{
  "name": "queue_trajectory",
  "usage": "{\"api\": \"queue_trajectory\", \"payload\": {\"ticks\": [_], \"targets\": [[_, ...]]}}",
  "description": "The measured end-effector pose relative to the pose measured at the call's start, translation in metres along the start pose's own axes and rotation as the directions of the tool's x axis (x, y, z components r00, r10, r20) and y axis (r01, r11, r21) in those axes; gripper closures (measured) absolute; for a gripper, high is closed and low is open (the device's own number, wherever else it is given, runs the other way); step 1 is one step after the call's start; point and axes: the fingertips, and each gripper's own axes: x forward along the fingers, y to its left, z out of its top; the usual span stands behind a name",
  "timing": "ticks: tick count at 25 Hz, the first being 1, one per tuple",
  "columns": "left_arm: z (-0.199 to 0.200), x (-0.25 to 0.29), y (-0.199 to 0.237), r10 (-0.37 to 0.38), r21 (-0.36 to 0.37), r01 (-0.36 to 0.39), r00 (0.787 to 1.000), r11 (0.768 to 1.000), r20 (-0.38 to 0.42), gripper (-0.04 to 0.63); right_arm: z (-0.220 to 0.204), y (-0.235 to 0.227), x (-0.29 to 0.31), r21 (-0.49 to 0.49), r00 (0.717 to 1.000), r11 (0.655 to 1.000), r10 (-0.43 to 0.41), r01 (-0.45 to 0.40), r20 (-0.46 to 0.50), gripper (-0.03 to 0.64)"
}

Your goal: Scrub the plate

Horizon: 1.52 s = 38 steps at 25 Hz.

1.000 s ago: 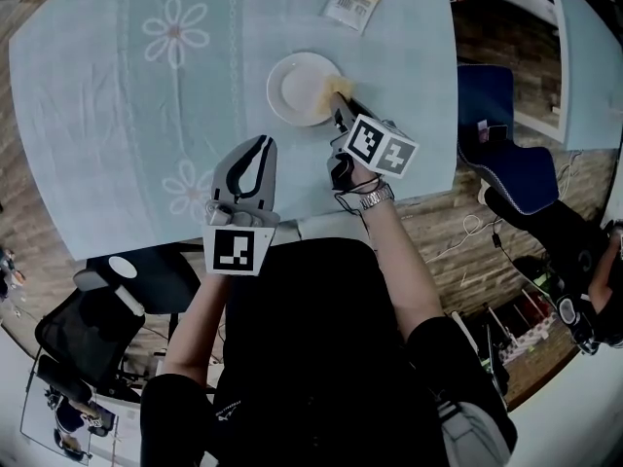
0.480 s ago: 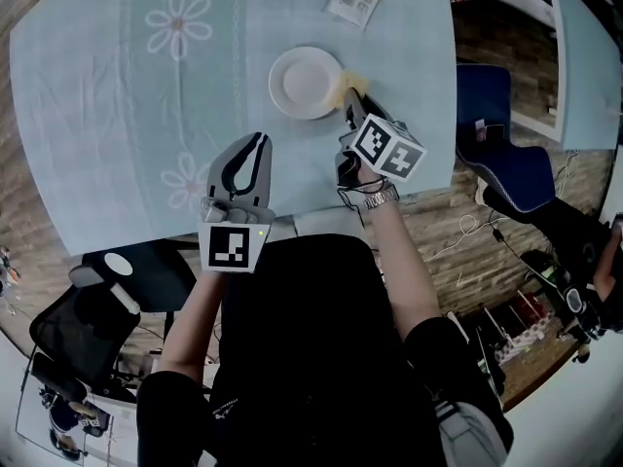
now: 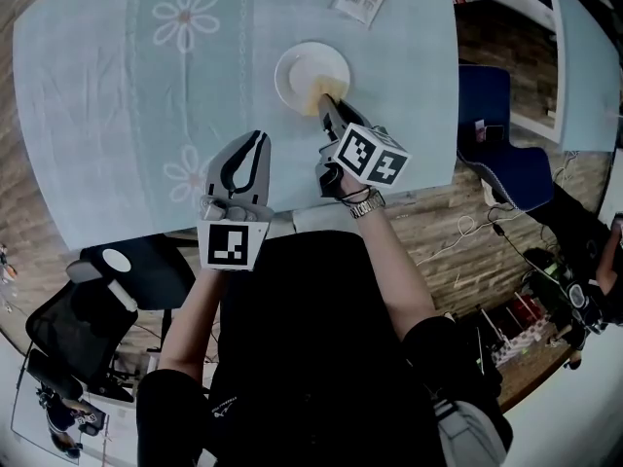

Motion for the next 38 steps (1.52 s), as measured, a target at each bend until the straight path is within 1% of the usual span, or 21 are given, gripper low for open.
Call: {"api": "queue_trajectory", "payload": {"ticks": [3, 7, 10, 14, 21, 27, 38], "targets": [[-0.002, -0.003, 0.004, 0.008, -0.007, -0.008, 1.000, 1.000, -0.002, 0.563, -0.014, 0.015, 0.007, -0.009, 0.999, 0.999, 0.035, -0.036, -0.038, 0.557], [-0.003, -0.005, 0.008, 0.019, -0.011, -0.019, 1.000, 1.000, 0.001, 0.562, -0.029, 0.026, 0.016, 0.053, 0.992, 0.995, 0.087, -0.082, -0.089, 0.555], [-0.004, -0.007, 0.011, 0.023, -0.013, -0.023, 1.000, 1.000, 0.000, 0.563, -0.038, 0.021, 0.022, 0.108, 0.989, 0.992, 0.078, -0.064, -0.127, 0.557], [-0.007, -0.007, 0.012, 0.025, -0.020, -0.025, 1.000, 0.999, -0.004, 0.562, -0.039, 0.012, 0.025, 0.112, 0.988, 0.993, 0.049, -0.033, -0.148, 0.556], [-0.010, -0.006, 0.005, 0.008, -0.009, -0.008, 1.000, 1.000, -0.009, 0.562, -0.036, -0.002, 0.019, 0.129, 0.989, 0.992, 0.028, -0.010, -0.142, 0.557], [-0.007, -0.001, 0.003, 0.004, -0.010, -0.004, 1.000, 1.000, -0.004, 0.563, -0.025, -0.025, 0.013, 0.171, 0.994, 0.985, -0.006, 0.025, -0.110, 0.557], [-0.006, 0.002, -0.008, -0.010, 0.010, 0.010, 1.000, 1.000, -0.008, 0.563, -0.006, -0.055, -0.003, 0.186, 0.997, 0.981, -0.048, 0.058, -0.058, 0.557]]}}
